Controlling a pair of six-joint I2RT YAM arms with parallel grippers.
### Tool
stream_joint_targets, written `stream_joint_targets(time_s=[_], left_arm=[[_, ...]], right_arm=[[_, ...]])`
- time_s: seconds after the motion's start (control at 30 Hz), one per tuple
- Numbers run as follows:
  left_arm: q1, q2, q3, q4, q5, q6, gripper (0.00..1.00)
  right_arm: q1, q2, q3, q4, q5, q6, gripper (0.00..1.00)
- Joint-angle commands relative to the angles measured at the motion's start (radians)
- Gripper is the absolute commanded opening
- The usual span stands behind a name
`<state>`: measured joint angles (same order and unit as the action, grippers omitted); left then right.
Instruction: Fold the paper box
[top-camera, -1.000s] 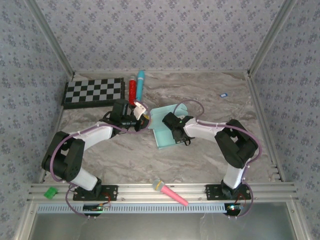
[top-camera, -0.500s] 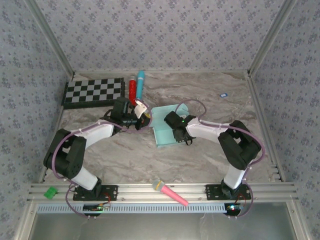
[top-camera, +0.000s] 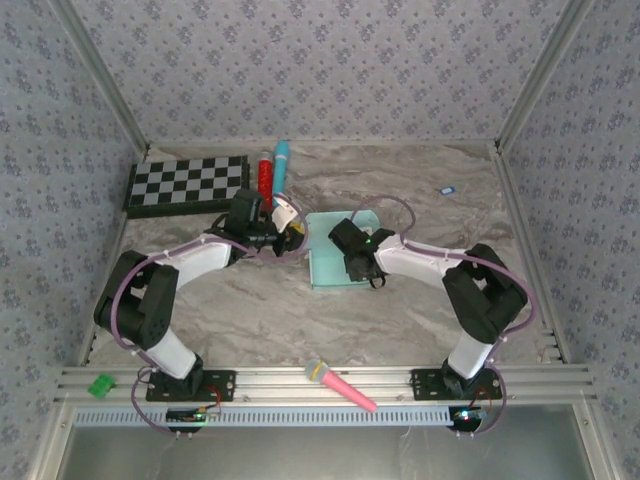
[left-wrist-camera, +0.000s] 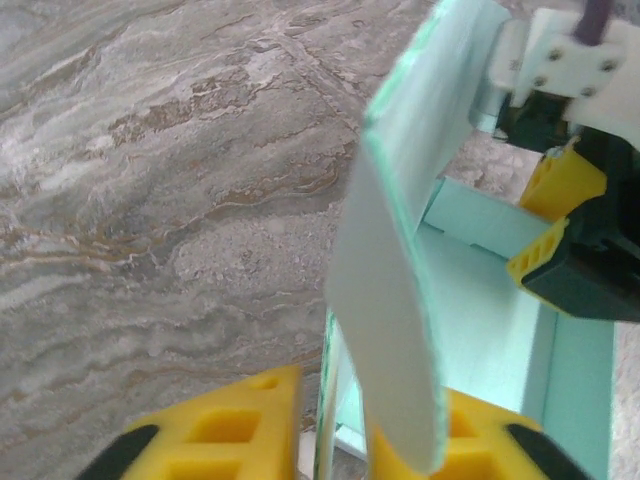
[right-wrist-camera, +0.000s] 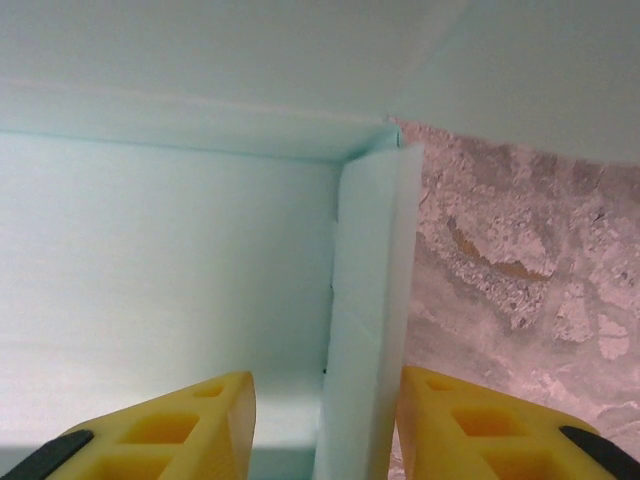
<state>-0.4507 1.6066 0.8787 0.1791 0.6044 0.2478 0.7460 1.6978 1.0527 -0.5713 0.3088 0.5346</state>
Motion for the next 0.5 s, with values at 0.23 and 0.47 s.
stream_joint_targets(time_s=[0.23,0.47], left_arm=[[0.004,-0.021,0.001,0.02,-0.011,0.01,0.59],[0.005,-0.063,-0.001,-0.016,-0.008,0.007,0.7]], right_arm=[[-0.016,-0.079,-0.02,0.017,0.013,0.015,0.5],[-0.021,-0.134,-0.054,0.044,0.05,-0.011,0.53]])
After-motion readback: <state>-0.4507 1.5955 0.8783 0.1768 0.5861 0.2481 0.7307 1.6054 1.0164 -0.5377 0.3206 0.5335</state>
